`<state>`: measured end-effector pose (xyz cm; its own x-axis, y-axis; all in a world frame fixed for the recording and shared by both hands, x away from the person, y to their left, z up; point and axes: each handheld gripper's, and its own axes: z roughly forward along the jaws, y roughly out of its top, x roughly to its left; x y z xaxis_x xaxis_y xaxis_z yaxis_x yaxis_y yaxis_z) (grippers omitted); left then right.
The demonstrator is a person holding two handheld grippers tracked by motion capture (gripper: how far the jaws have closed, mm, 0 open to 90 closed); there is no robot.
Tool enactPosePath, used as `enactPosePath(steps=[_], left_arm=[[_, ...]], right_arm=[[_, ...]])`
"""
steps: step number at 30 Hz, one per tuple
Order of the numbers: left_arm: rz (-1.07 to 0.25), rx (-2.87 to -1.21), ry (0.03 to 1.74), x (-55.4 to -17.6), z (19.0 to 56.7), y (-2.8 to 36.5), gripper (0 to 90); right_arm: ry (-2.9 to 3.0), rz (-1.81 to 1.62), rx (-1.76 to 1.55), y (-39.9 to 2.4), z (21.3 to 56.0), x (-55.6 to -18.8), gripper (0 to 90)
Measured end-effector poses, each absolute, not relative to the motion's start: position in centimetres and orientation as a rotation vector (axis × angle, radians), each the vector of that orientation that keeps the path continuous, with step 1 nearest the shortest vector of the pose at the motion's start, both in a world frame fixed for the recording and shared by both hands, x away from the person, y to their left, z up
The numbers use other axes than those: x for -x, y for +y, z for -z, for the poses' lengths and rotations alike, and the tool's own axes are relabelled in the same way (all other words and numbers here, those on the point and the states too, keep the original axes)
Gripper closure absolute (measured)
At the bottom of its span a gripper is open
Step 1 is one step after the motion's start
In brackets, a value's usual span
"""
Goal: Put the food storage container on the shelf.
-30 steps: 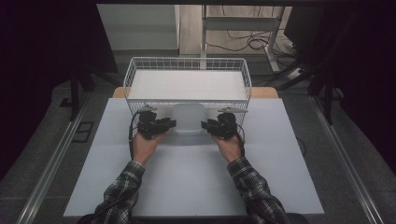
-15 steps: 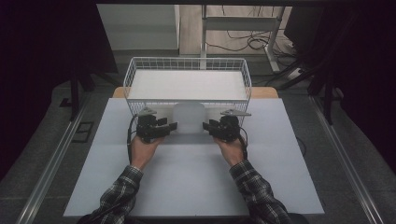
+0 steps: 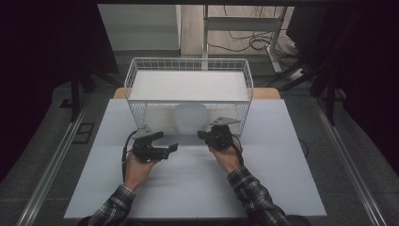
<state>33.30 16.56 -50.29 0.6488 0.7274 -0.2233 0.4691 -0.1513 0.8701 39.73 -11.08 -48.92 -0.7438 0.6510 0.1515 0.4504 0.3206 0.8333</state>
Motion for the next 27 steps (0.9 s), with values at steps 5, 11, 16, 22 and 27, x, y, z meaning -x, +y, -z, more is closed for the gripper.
enactPosePath(steps=[5, 11, 16, 22, 27], left_arm=[[-0.335, -1.82, 0.966, -31.6, 50.7, 17.1, 5.5], [-0.385, -1.844, 0.943, -29.1, 50.9, 17.8, 3.0], [-0.405, -1.849, 0.937, -27.3, 51.2, 18.2, 1.9], [-0.393, -1.878, 0.941, -26.1, 51.6, 18.7, 2.0], [-0.38, -1.875, 0.948, -25.8, 51.8, 19.0, 2.1]], right_arm=[[2.391, -1.38, -0.983, -10.2, 49.2, -39.9, 88.9], [2.408, -1.363, -0.983, -9.0, 49.8, -40.5, 89.0], [2.408, -1.339, -0.986, -8.2, 50.5, -41.2, 89.0], [2.405, -1.316, -1.004, -7.9, 51.1, -42.1, 89.0], [2.401, -1.31, -1.027, -7.8, 51.4, -42.8, 89.0]])
